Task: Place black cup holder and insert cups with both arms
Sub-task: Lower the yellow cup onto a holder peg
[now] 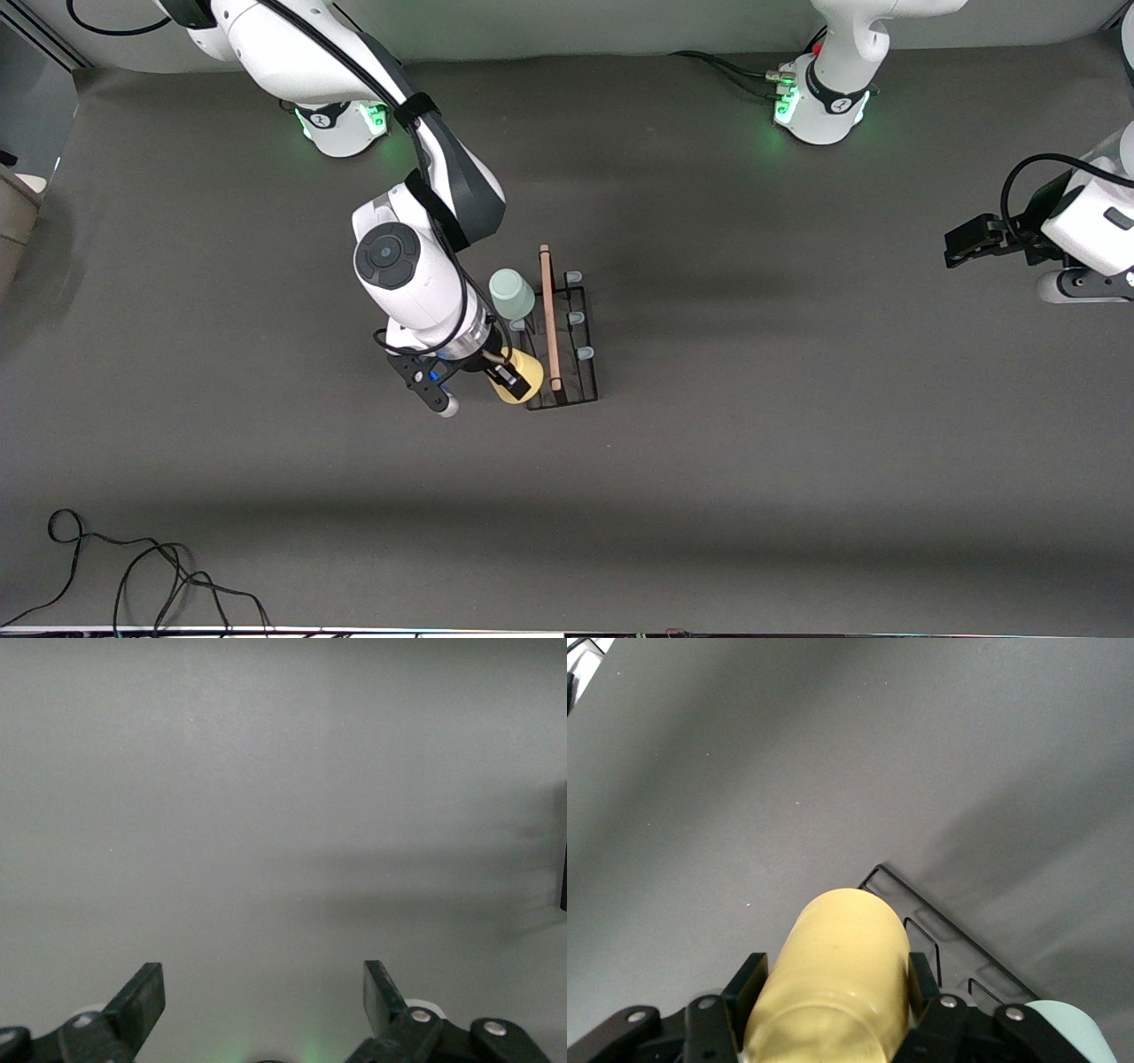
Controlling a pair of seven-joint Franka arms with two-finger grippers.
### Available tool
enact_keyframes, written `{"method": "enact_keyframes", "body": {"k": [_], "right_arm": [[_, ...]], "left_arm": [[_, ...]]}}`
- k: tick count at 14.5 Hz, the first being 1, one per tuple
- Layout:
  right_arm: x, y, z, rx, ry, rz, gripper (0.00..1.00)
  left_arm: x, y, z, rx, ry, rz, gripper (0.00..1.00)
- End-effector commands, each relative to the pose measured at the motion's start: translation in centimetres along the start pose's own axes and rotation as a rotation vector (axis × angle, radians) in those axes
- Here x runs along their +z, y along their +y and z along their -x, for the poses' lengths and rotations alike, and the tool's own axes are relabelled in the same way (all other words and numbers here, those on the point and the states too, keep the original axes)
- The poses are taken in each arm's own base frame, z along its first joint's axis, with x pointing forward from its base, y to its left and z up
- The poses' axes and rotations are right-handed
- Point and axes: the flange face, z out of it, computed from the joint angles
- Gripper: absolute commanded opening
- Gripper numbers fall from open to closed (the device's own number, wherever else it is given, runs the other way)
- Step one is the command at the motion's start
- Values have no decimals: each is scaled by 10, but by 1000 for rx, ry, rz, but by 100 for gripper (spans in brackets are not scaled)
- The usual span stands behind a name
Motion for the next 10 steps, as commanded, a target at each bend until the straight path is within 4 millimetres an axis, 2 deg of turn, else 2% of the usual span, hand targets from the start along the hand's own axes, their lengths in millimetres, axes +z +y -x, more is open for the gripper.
{"method": "enact_keyframes", "body": {"k": [1,3,5,10], "right_arm": [[17,-2,11,9,-5,16,0],[32,-2,23,-7,-10,38,0],[41,1,23,-10,-11,52,0],[51,9,34,-19,-27,106,0]], "left_arm": [[-4,4,3,18,10,-1,100],[-3,3,3,17,7,-1,100],[-3,3,3,17,8,-1,100],[-3,2,3,13,8,-1,100]]}}
